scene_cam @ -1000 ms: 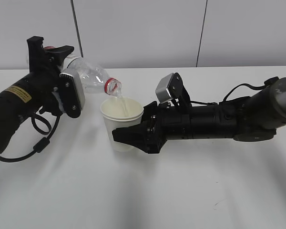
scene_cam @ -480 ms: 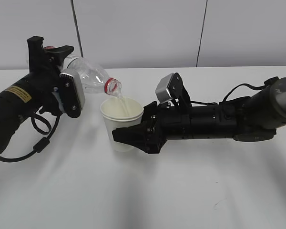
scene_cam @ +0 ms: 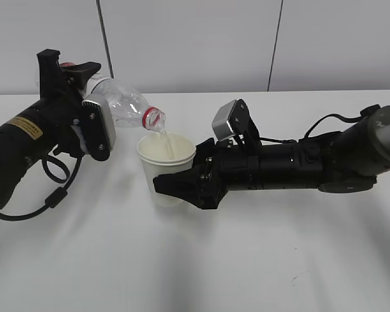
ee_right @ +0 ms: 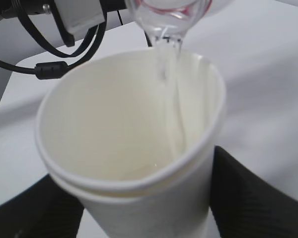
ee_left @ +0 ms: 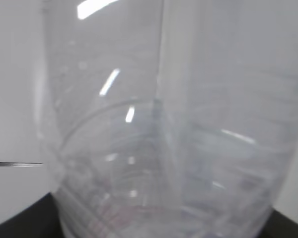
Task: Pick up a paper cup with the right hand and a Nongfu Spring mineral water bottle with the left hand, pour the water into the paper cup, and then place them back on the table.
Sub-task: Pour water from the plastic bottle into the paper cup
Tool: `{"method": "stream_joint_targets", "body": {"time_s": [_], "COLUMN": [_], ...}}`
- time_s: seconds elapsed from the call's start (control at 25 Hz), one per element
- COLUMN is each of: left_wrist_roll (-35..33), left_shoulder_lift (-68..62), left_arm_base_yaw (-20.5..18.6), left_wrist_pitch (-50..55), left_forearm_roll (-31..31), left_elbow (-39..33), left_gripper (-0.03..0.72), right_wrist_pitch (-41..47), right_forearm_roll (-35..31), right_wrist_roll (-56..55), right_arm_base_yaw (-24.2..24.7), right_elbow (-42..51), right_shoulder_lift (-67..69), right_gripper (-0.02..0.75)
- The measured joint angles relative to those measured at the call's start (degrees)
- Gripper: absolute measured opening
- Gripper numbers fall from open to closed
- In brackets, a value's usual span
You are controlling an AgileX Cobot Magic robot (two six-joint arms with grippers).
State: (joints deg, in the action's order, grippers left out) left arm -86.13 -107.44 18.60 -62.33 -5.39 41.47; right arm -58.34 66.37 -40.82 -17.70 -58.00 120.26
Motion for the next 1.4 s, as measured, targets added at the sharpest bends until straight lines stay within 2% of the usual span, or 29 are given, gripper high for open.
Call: {"method": "stream_joint_targets", "body": {"time_s": [1.4], "left_wrist_roll": [-0.1], "left_shoulder_lift": [0.0], "left_arm_base_yaw": [0.0], "left_wrist_pitch": [-0.4], "left_forearm_roll": [0.7], "left_elbow": [0.0], "left_gripper": [0.418], "right_wrist_pitch": [0.3], "right_forearm_roll": [-1.3], "right_wrist_roll": [1.3], "right_arm_base_yaw": [0.0], "right_elbow": [0.0], "right_shoulder_lift": [0.0], "right_gripper": [0.525]}}
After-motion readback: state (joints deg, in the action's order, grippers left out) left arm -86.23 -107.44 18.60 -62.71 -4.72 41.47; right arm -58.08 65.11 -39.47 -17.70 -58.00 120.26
